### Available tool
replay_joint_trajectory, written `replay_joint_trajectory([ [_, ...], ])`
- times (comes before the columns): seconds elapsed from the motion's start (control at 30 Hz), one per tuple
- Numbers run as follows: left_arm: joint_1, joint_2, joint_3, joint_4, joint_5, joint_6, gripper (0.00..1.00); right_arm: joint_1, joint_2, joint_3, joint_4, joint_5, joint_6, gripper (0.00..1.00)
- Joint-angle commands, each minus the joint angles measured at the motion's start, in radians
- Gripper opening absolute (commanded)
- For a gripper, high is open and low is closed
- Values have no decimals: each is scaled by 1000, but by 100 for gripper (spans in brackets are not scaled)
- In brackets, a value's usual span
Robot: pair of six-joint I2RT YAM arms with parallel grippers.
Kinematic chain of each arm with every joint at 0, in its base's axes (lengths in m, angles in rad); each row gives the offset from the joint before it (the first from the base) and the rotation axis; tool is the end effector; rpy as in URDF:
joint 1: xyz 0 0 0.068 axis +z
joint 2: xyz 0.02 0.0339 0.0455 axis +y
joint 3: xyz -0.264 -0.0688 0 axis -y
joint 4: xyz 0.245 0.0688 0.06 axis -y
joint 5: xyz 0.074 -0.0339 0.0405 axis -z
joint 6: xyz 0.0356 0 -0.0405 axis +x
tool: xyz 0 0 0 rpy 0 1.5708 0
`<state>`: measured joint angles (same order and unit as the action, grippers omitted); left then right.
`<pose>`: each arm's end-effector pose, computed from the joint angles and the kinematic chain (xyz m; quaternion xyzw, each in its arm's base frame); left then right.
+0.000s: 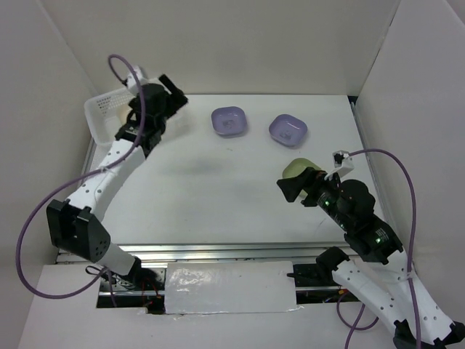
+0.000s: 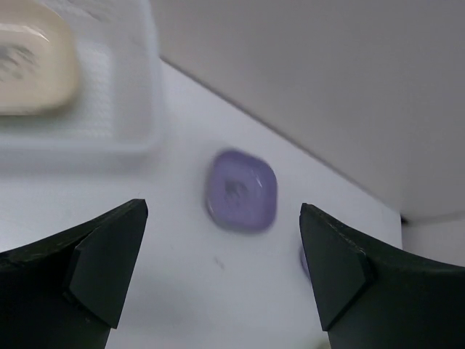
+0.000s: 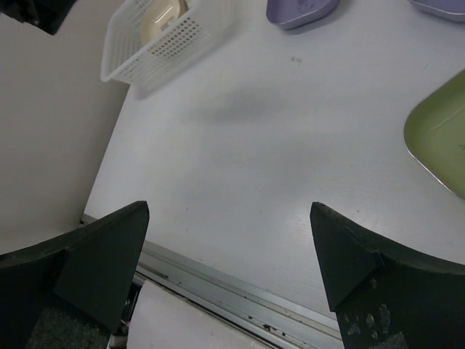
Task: Place the plates into the plastic bin on the countertop
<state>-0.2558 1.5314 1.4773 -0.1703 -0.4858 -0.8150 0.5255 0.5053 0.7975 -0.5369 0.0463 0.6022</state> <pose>0.3528 -0.0751 0.4005 -0.3536 0.6880 -0.1470 0.6164 0.0983 0.0551 0.3428 0.0444 0.7868 0.3135 0.5299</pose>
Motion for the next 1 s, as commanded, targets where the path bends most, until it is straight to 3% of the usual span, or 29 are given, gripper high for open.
replay_joint_trajectory([
  [0.0, -185, -23, -119, 9, 50, 20, 99, 1, -34, 29, 12, 35, 16, 100],
  [0.13, -397, 54, -184, 113, 156, 17, 99, 1, -97, 78, -67, 115, 36, 100],
  [0.27, -543, 322, -39, 218, 260, 115, 99, 2, -157, 117, -156, 170, 51, 100],
  [0.37, -592, 479, 53, 276, 358, 148, 99, 1, -206, 128, -192, 185, 59, 100],
  [0.47, -622, 626, 145, 282, 354, 140, 99, 1, -237, 135, -227, 188, 61, 100],
  [0.67, -628, 762, 202, 319, 357, 83, 98, -2, -260, 160, -275, 175, 59, 100],
  [0.8, -635, 832, 267, 272, 349, 89, 92, -2, -275, 157, -285, 179, 59, 100],
  [0.87, -642, 869, 323, 223, 337, 97, 77, -2, -280, 151, -284, 179, 61, 100],
  [0.9, -645, 878, 348, 212, 331, 100, 61, -2, -284, 147, -284, 179, 59, 100],
  [0.97, -655, 891, 365, 175, 303, 103, 40, -2, -284, 143, -278, 176, 59, 100],
])
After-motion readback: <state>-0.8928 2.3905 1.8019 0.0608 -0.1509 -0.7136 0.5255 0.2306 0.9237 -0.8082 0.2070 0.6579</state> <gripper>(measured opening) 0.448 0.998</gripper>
